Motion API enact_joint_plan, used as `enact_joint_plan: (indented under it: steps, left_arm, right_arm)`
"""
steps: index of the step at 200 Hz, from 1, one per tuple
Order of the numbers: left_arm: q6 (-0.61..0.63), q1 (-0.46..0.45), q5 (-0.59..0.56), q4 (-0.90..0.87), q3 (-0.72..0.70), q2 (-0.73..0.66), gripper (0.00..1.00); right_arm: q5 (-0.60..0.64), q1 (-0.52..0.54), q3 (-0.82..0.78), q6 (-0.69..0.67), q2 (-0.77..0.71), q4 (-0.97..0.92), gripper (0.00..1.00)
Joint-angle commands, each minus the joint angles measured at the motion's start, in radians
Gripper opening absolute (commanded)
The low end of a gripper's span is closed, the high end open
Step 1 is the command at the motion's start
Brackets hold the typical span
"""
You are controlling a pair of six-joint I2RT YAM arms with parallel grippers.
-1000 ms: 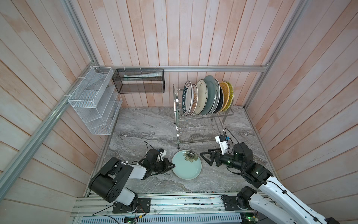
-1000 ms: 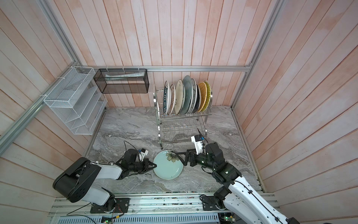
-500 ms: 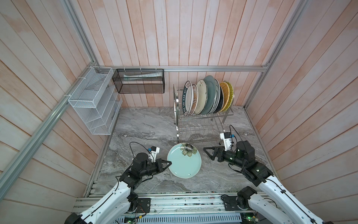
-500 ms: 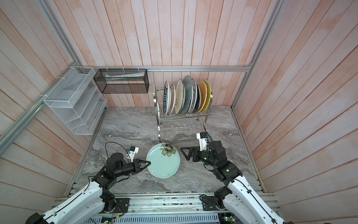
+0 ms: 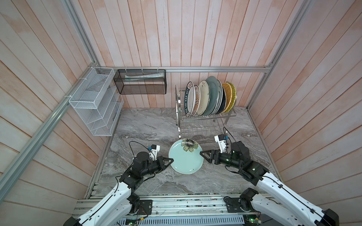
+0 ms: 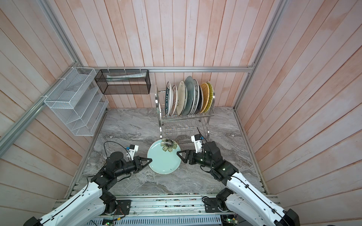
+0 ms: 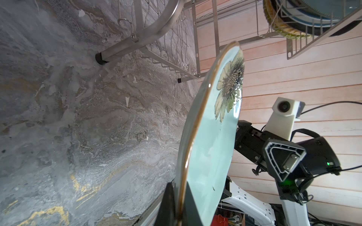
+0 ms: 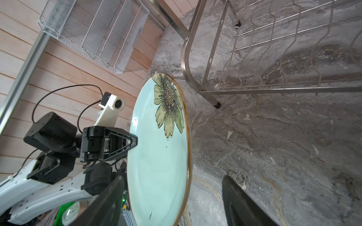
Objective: Load plates into a dish rack
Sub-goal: Place the plate on the dish rack.
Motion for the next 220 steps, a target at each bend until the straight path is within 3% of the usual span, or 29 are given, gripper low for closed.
enact_joint_plan:
  steps: [1,68,114,130,151,155,161,186,220]
  left_arm:
    - [-0.018,-0.005,0.024,0.156,0.066,-0.035,0.00]
    - [-0.023,-0.009,0.015,0.195,0.042,-0.056,0.00]
    - [-0.007,-0.011,0.013,0.198,0.048,-0.052,0.00]
    - [0.008,-0.013,0.025,0.205,0.057,-0.038,0.00]
    - [0.025,-0.015,0.021,0.197,0.062,-0.046,0.51]
    - [0.031,-0.015,0.014,0.190,0.064,-0.050,0.65]
    - [0.041,-0.015,0.003,0.169,0.070,-0.066,0.76]
    - [0.116,-0.014,-0.050,0.052,0.109,-0.151,1.00]
    - [0.220,-0.014,-0.177,-0.140,0.171,-0.273,1.00]
  right_arm:
    - [0.021,0.014,-0.009,0.030,0.031,0.067,0.71]
    - [0.062,0.063,-0.025,0.108,0.097,0.132,0.43]
    - [0.119,0.089,-0.032,0.145,0.052,0.131,0.00]
    - [0.169,0.105,-0.020,0.145,0.017,0.109,0.00]
    - [0.285,0.141,0.028,0.129,-0.041,0.051,0.00]
    - [0.309,0.148,0.046,0.122,-0.049,0.034,0.00]
    - [0.344,0.158,0.071,0.112,-0.064,0.011,0.00]
    - [0.429,0.183,0.198,0.052,-0.105,-0.059,0.00]
    - [0.437,0.190,0.413,-0.041,-0.076,-0.066,0.00]
